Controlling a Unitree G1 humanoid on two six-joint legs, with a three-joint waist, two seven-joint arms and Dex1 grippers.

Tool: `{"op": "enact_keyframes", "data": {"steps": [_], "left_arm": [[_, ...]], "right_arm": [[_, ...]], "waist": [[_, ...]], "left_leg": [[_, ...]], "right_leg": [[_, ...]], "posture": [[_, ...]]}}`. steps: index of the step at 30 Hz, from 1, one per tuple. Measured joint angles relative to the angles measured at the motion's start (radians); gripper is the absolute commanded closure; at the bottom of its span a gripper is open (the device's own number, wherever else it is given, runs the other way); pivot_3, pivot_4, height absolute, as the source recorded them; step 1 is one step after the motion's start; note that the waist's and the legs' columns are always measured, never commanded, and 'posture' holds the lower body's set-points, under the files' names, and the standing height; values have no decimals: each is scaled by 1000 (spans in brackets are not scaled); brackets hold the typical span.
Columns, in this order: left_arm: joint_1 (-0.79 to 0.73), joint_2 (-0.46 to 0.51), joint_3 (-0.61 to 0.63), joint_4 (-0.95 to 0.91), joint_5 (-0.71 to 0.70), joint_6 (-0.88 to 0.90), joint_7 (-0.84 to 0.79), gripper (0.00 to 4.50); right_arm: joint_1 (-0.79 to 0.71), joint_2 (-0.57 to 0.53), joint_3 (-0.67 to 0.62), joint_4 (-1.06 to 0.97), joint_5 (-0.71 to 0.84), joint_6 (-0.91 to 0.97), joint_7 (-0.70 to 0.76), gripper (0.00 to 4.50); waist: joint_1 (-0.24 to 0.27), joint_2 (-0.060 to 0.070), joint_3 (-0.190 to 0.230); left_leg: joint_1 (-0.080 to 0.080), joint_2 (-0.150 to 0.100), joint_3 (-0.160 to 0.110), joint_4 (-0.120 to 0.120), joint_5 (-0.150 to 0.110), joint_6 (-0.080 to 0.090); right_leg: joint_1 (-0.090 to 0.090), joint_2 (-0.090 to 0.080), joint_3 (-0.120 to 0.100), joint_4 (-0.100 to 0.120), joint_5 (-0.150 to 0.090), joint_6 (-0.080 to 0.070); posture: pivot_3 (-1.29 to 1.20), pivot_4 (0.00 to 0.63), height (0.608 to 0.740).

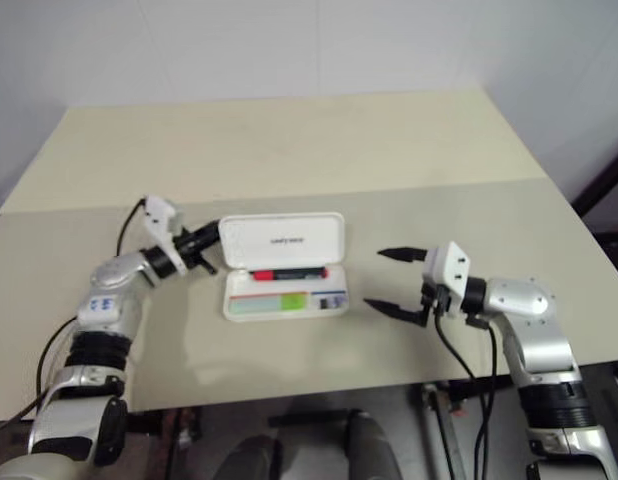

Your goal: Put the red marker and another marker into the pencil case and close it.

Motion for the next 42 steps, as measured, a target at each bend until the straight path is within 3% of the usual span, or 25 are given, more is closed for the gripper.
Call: {"op": "enact_keyframes", "data": {"steps": [15,24,32,42], "left_arm": [[20,62,-48,-2,41,-265,-260,4453],[21,85,-169,-86,46,-264,-445,4453],[17,80,-260,-90,122,-237,-447,4453],[8,64,-324,-145,180,-180,-405,4453]], "right_arm": [[32,7,1,-36,1,9,-26,0],[83,7,1,-92,2,28,-59,0],[129,23,-2,-149,3,29,-114,0],[190,66,-2,-211,0,29,-191,0]], "waist": [[3,0,0],[3,0,0],[4,0,0],[2,0,0]], "left_leg": [[0,0,0,1,0,0],[-1,0,0,1,0,0],[0,0,0,2,0,0],[5,-1,-1,4,-1,3]], "right_leg": [[0,0,0,0,0,0],[0,0,0,0,0,0],[1,0,0,1,0,0],[15,0,0,-3,0,1]], "posture": [[0,150,740],[0,150,740],[0,150,740],[0,150,740]]}}
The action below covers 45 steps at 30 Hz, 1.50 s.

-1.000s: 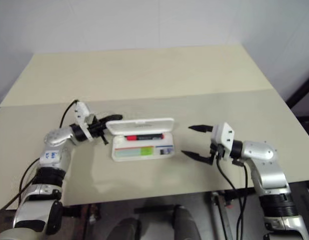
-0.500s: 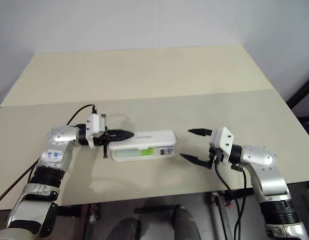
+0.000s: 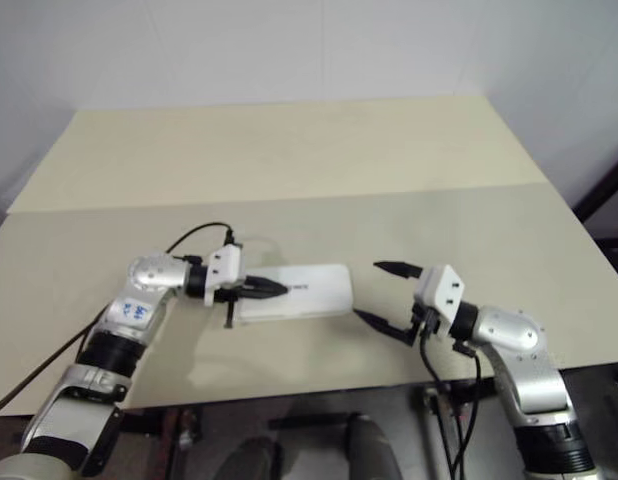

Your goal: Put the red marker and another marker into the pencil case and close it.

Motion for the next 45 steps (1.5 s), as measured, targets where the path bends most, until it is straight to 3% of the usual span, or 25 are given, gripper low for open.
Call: {"op": "enact_keyframes", "data": {"steps": [14,22,26,36,45], "left_arm": [[48,8,41,-65,-68,113,14,4453],[174,114,233,-138,-211,85,-36,4453],[301,148,321,-242,-276,142,-4,3531],[490,173,420,-441,-334,210,80,67],[545,175,427,-479,-336,170,105,24]], "right_arm": [[3,18,24,-12,-8,0,-22,0],[-54,-42,30,47,15,0,92,0],[-121,-49,34,116,22,-2,149,0],[-234,-39,36,251,22,-43,236,0],[-300,-26,37,338,19,-93,284,0]], "waist": [[-2,0,0],[-1,0,0],[-4,0,0],[0,0,1],[-2,1,1]], "left_leg": [[1,0,-1,0,0,0],[-1,1,-2,0,0,1],[-1,1,-1,0,-2,2],[-2,2,-3,0,-3,1],[-2,2,-2,-1,-3,1]], "right_leg": [[-2,0,0,0,0,-1],[-6,0,-1,0,0,-1],[-6,-1,-1,-1,0,-1],[-6,0,-3,-3,-1,-1],[-6,0,-3,-2,-1,-2]], "posture": [[0,150,740],[0,150,740],[0,150,740],[0,150,740],[0,150,740]]}}
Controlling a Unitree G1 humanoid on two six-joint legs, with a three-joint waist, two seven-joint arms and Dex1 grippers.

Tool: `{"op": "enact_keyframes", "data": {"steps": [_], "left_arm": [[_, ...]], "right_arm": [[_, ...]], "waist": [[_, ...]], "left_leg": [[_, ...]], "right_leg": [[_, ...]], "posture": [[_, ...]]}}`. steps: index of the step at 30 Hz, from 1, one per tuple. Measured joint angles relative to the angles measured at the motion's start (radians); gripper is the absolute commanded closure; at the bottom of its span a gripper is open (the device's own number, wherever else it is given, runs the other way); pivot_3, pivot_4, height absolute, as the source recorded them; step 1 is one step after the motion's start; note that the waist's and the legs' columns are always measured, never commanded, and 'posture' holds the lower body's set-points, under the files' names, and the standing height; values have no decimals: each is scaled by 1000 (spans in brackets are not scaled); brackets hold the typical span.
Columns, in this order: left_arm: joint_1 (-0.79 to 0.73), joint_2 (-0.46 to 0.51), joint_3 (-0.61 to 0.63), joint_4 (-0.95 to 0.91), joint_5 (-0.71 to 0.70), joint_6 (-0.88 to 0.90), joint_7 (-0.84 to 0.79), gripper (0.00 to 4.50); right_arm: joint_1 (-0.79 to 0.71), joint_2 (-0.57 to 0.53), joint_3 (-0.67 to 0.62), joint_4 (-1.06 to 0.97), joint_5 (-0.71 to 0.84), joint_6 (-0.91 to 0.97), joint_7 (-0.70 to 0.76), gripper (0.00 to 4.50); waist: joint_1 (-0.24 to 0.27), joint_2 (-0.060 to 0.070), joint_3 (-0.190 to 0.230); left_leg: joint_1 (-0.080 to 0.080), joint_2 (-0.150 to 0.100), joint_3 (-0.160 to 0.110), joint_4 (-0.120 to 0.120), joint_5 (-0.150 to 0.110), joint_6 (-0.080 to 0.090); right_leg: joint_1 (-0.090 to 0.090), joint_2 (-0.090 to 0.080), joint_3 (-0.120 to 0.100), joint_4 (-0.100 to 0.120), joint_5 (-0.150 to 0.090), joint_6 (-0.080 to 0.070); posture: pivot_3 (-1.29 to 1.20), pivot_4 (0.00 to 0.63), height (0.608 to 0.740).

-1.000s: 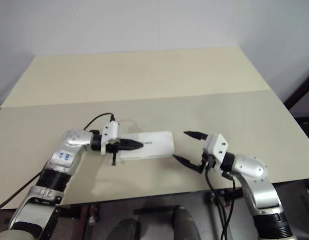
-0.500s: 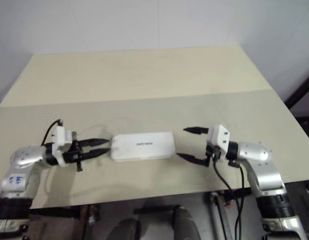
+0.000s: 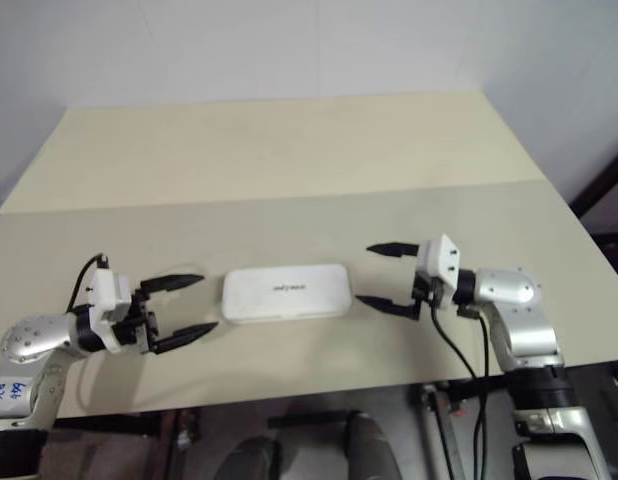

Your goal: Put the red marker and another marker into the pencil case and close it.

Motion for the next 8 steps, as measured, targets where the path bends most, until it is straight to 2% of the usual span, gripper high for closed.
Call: {"op": "enact_keyframes", "data": {"steps": [8], "left_arm": [[-47,11,-5,32,14,-17,5,24]], "right_arm": [[-7,-19,-2,50,1,-34,61,0]], "waist": [[1,0,0]], "left_leg": [[-1,0,0,0,-1,1]], "right_leg": [[0,0,0,-1,0,0]], "posture": [[0,150,740]]}}
